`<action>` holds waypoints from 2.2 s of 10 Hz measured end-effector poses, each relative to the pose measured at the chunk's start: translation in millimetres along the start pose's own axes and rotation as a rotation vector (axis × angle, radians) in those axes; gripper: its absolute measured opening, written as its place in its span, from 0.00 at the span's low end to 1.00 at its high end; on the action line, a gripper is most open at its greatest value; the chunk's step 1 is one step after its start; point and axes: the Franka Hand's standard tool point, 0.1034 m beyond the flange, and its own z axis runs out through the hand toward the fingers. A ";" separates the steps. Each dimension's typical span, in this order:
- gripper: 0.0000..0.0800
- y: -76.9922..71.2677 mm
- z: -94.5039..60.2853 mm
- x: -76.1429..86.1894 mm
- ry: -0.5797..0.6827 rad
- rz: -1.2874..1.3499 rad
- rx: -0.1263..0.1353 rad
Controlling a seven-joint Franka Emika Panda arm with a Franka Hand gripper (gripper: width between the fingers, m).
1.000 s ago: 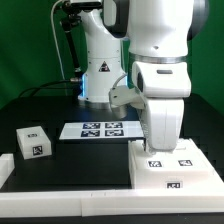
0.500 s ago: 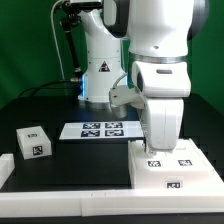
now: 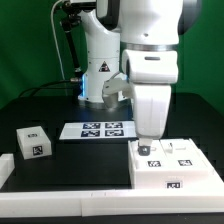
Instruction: Assemble cabinet
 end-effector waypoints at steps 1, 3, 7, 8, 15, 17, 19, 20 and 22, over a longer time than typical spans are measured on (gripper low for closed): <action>0.98 -4.7 -4.7 -0.4 -0.004 0.035 -0.002; 1.00 -22.2 -18.6 3.5 -0.010 0.157 -0.021; 1.00 -45.0 -15.2 10.9 0.004 0.186 -0.029; 1.00 -43.4 -15.9 9.5 0.004 0.188 -0.032; 1.00 -58.8 -0.4 5.8 0.054 0.623 -0.026; 1.00 -58.5 -1.1 8.7 0.062 0.725 -0.021; 1.00 -59.5 -1.1 12.1 0.071 0.890 -0.011; 1.00 -62.1 0.3 17.5 0.079 0.979 -0.017; 1.00 -70.7 8.3 20.3 0.098 1.164 -0.013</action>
Offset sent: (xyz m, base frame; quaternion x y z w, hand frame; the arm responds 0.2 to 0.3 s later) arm -0.0256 0.0008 0.0182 -0.0526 -0.0174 0.0640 0.9964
